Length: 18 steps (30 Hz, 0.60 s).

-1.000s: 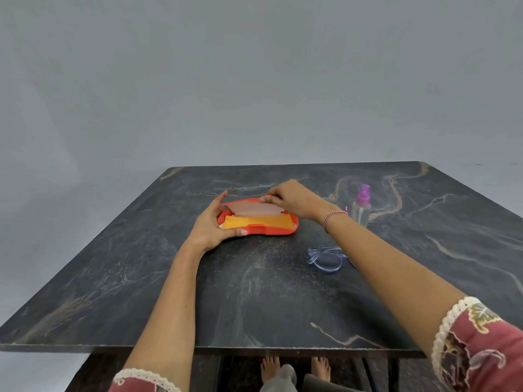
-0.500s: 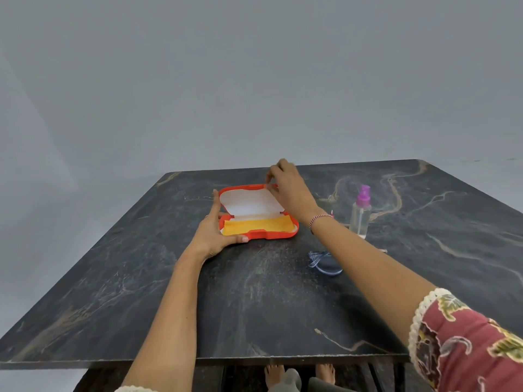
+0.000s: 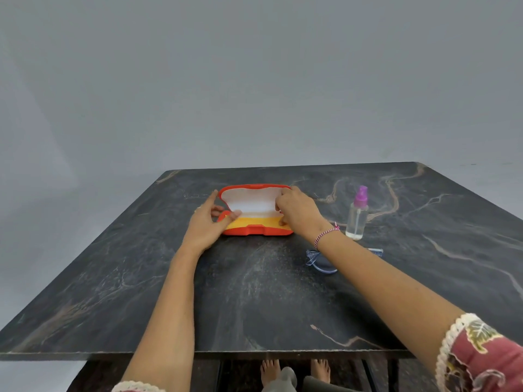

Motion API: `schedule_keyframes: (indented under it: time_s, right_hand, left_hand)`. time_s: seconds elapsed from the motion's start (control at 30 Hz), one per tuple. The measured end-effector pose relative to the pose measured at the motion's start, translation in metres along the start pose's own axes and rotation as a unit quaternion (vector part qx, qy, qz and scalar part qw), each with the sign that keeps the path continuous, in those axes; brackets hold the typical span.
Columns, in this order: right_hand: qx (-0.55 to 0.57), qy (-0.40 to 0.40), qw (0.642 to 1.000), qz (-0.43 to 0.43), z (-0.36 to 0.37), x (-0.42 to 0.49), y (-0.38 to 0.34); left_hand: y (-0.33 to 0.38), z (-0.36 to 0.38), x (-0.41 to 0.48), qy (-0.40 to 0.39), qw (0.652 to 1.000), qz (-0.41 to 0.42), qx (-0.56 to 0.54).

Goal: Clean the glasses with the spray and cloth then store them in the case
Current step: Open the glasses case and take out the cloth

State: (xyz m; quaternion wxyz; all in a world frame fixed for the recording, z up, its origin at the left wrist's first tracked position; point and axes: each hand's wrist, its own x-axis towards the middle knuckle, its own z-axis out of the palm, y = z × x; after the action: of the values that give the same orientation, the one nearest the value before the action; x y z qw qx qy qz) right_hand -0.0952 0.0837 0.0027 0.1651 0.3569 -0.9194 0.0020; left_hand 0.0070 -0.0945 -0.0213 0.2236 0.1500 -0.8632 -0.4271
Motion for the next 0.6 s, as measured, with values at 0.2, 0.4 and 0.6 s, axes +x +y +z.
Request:
schedule_keyframes:
  time_s: [0.2,0.4,0.6]
  right_hand:
    - [-0.022,-0.002,1.0,-0.017,-0.005,-0.005,0.0]
    - [-0.097,-0.011,0.995,-0.026,-0.012,-0.007,-0.002]
    - [-0.123,-0.005,0.992,-0.018,-0.011,-0.007,-0.004]
  left_hand:
    - [0.008,0.01,0.001,0.151,0.966,0.143,0.155]
    - [0.004,0.02,0.006,0.089,0.951,0.099,0.279]
    - [0.005,0.024,0.009,0.09,0.937,0.068,0.33]
